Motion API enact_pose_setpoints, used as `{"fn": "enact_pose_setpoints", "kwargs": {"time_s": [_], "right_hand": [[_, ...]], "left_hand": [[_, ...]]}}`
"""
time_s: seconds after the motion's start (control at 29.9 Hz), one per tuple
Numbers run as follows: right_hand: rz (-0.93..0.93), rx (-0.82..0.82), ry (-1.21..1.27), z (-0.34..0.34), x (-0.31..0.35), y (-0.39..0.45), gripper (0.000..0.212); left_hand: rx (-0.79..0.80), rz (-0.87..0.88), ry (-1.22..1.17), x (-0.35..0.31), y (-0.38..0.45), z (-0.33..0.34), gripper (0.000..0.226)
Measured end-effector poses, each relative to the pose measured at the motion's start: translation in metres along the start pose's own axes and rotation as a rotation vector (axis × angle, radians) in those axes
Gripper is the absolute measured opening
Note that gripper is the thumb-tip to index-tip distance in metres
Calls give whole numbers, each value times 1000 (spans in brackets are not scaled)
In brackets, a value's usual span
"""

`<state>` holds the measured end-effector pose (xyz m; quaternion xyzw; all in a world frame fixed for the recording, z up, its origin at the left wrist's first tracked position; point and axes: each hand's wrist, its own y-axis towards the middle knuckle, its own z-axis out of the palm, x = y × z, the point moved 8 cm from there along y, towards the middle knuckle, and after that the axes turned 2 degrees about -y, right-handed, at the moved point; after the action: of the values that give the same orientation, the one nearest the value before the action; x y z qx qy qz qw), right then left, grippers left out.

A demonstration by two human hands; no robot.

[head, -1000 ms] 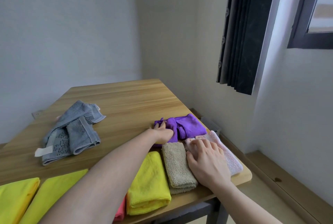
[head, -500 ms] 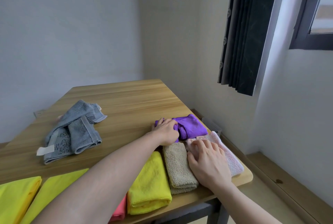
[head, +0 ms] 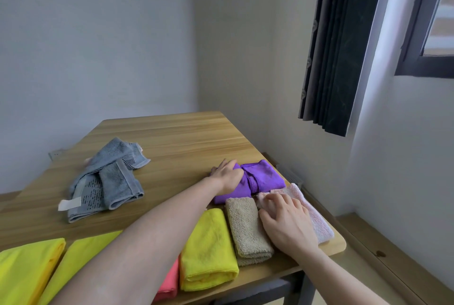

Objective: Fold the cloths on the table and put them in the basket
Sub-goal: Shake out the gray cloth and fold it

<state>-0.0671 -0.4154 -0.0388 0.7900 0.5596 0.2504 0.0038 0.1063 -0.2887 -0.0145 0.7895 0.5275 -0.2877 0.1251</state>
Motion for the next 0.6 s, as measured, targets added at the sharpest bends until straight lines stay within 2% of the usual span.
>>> {"fn": "enact_pose_setpoints", "kwargs": {"time_s": [0.1, 0.2, 0.27, 0.37, 0.47, 0.6], "right_hand": [[99, 101, 130, -1, -11, 9, 36], [165, 180, 343, -10, -10, 17, 34], [159, 150, 343, -20, 0, 19, 41], [74, 42, 229, -33, 32, 16, 43], [-45, 88, 262, -26, 87, 2, 46], [-233, 108, 256, -3, 155, -14, 50]], "left_hand": [[-48, 32, 1, 5, -15, -29, 88], [-125, -10, 47, 36, -38, -72, 79], [-152, -36, 100, 65, -54, -100, 71], [-189, -89, 177, 110, -80, -134, 55], [-206, -162, 197, 165, -99, -158, 46], [-123, -249, 208, 214, -119, -170, 25]]}}
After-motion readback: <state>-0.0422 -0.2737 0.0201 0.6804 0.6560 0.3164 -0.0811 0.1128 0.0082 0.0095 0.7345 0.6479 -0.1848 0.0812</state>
